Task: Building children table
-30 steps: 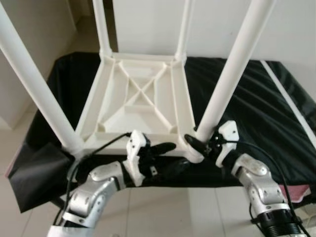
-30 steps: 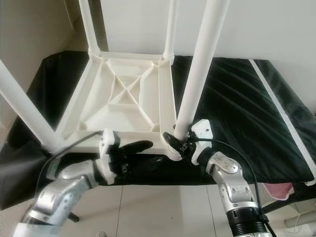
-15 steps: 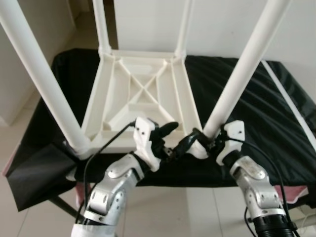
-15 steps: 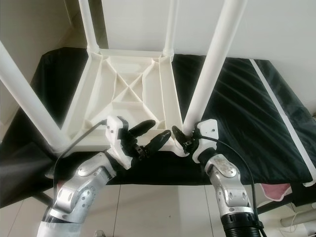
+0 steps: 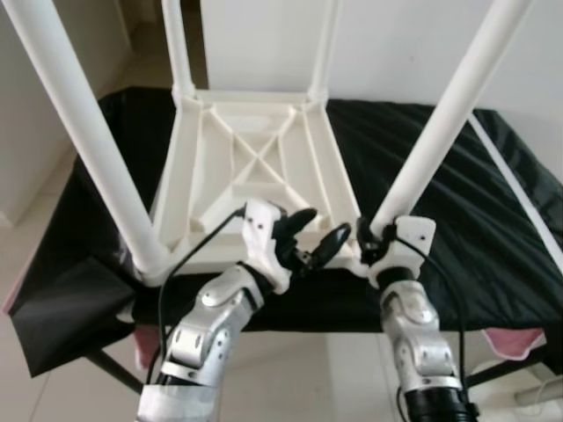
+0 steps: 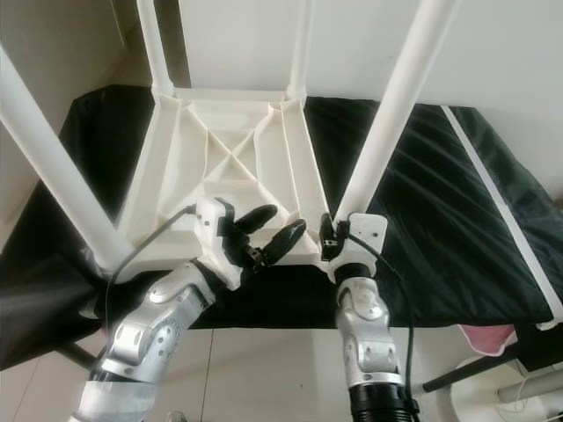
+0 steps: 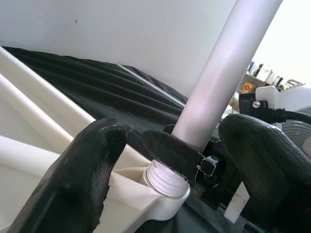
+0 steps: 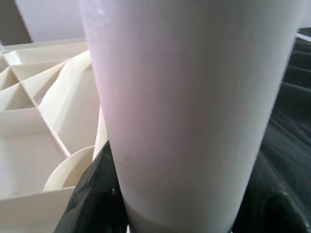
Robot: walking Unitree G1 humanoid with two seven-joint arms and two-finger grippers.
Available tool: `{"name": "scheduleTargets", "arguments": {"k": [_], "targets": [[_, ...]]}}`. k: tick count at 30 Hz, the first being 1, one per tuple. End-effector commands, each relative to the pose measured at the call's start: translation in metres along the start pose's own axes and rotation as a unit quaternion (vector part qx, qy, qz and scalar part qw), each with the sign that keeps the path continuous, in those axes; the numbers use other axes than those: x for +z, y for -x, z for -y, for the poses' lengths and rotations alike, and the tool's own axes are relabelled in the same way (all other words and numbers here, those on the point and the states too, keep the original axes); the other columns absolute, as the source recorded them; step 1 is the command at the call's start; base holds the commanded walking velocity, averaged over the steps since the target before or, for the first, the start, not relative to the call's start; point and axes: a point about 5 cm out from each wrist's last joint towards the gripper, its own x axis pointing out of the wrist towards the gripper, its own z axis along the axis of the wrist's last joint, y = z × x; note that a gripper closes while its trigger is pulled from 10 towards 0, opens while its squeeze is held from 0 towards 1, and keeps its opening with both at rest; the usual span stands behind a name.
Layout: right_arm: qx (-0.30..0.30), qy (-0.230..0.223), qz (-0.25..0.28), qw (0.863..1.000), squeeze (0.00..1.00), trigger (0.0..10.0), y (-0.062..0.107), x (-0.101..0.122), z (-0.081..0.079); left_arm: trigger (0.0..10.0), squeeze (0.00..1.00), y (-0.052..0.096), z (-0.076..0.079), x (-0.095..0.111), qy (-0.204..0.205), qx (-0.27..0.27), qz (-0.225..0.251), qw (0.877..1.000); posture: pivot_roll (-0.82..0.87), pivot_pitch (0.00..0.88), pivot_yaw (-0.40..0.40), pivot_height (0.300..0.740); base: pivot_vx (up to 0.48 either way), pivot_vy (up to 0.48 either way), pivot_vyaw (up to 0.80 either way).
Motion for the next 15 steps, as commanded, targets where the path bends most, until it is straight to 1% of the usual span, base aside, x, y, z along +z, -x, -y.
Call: {"name": "scheduleTargets", "arguments": {"k": [1, 4, 6, 9, 10, 11, 15], "targets": [[-0.024, -0.011, -0.037, 0.999, 0.0, 10.0, 0.0053, -0.0158, 0.0054, 10.0, 0.0, -0.0036, -0.0004, 0.0023, -0.007, -0.004, 0.0, 1.0, -0.04, 0.044, -0.029, 0.74, 0.0, 0.0, 0.0], [-0.024, -0.007, -0.034, 0.999, 0.0, 10.0, 0.006, -0.0151, 0.0058, 10.0, 0.0, -0.0045, -0.0017, 0.0032, -0.008, -0.003, 0.002, 1.0, -0.04, 0.038, -0.03, 0.74, 0.0, 0.0, 0.0], [-0.031, -0.005, -0.032, 0.999, 0.0, 10.0, 0.0059, -0.0149, 0.0068, 10.0, 0.0, -0.0046, -0.0039, 0.003, -0.02, 0.0, -0.001, 1.0, -0.04, 0.032, -0.03, 0.74, 0.0, 0.0, 0.0], [-0.031, -0.007, -0.03, 0.999, 0.0, 10.0, 0.0056, -0.0147, 0.0058, 10.0, 0.0, -0.0044, -0.0049, 0.0026, -0.024, 0.001, -0.003, 1.0, -0.04, 0.03, -0.029, 0.74, 0.0, 0.0, 0.0], [-0.018, -0.01, -0.02, 1.0, 0.0, 10.0, 0.0051, -0.0123, 0.0004, 10.0, 0.0, -0.0031, -0.0057, 0.0025, -0.029, 0.0, -0.004, 1.0, -0.04, 0.025, -0.031, 0.74, 0.0, 0.0, 0.0], [-0.011, -0.012, -0.016, 1.0, 0.0, 10.0, 0.0052, -0.0111, -0.0017, 10.0, 0.0, -0.0017, -0.0061, 0.0024, -0.034, -0.001, -0.006, 0.999, -0.04, 0.023, -0.028, 0.74, 0.0, 0.0, 0.0], [-0.006, -0.01, -0.011, 1.0, 0.0, 10.0, 0.0054, -0.0102, -0.0023, 10.0, 0.0, 0.0012, -0.0084, 0.0024, -0.041, 0.001, -0.009, 0.999, -0.04, 0.02, -0.023, 0.74, 0.0, 0.0, 0.0]]}}
